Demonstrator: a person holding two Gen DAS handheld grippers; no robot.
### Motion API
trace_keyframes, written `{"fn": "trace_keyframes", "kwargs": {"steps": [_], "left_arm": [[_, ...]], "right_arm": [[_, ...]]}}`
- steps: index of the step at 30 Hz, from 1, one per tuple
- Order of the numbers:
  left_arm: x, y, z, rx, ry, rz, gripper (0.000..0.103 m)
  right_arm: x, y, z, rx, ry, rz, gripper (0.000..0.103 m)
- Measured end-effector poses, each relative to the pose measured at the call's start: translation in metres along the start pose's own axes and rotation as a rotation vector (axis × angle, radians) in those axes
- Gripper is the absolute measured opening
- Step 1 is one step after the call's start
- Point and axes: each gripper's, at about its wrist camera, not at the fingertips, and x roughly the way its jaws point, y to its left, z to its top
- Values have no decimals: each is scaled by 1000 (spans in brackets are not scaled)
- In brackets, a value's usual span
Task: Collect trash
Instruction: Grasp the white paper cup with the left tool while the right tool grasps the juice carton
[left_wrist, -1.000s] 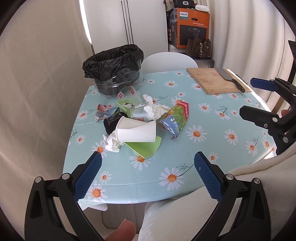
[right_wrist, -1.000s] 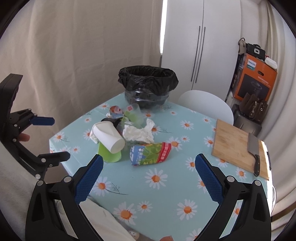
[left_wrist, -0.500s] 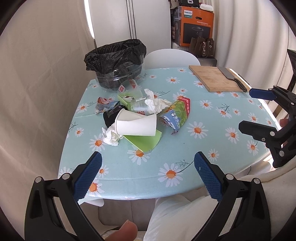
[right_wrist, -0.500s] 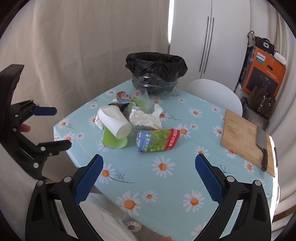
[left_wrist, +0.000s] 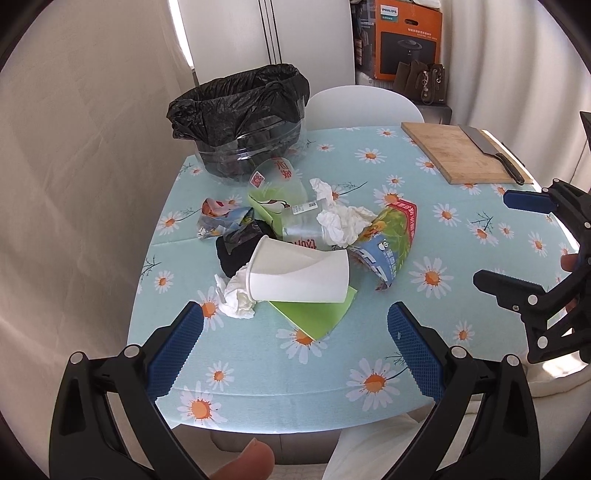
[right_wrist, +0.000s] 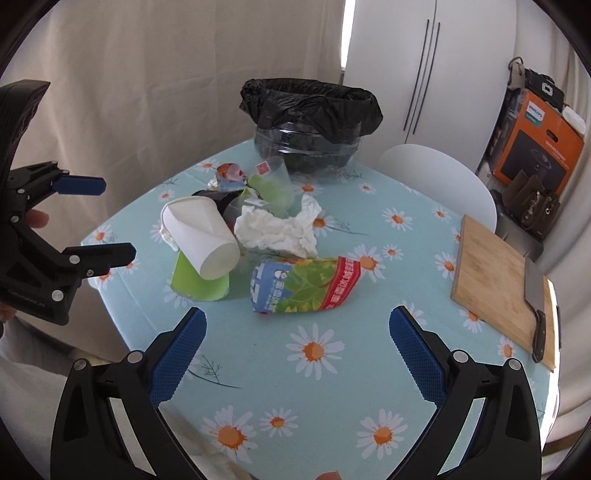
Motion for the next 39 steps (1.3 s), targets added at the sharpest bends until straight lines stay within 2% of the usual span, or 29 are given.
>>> {"fn": "trace_keyframes", "kwargs": {"steps": [3, 9, 21, 29, 35, 39], "left_arm": [[13, -1, 4, 1, 22, -7, 97], [37, -2, 9, 7, 61, -12, 97], [69, -5, 16, 26, 99, 40, 97], [87, -6, 21, 59, 126, 30, 97], [99, -2, 23, 49, 158, -18, 97], [106, 1, 24, 52, 171, -19, 97]], "right_arm": [[18, -4, 3, -8, 21, 0, 95], [50, -15, 5, 30, 76, 54, 95], [96, -25, 17, 12, 130, 90, 95], [124, -49, 22, 109, 194, 151, 95], [143, -58, 27, 143, 228, 237, 95], [157, -63, 29, 152, 265, 261, 95]]}}
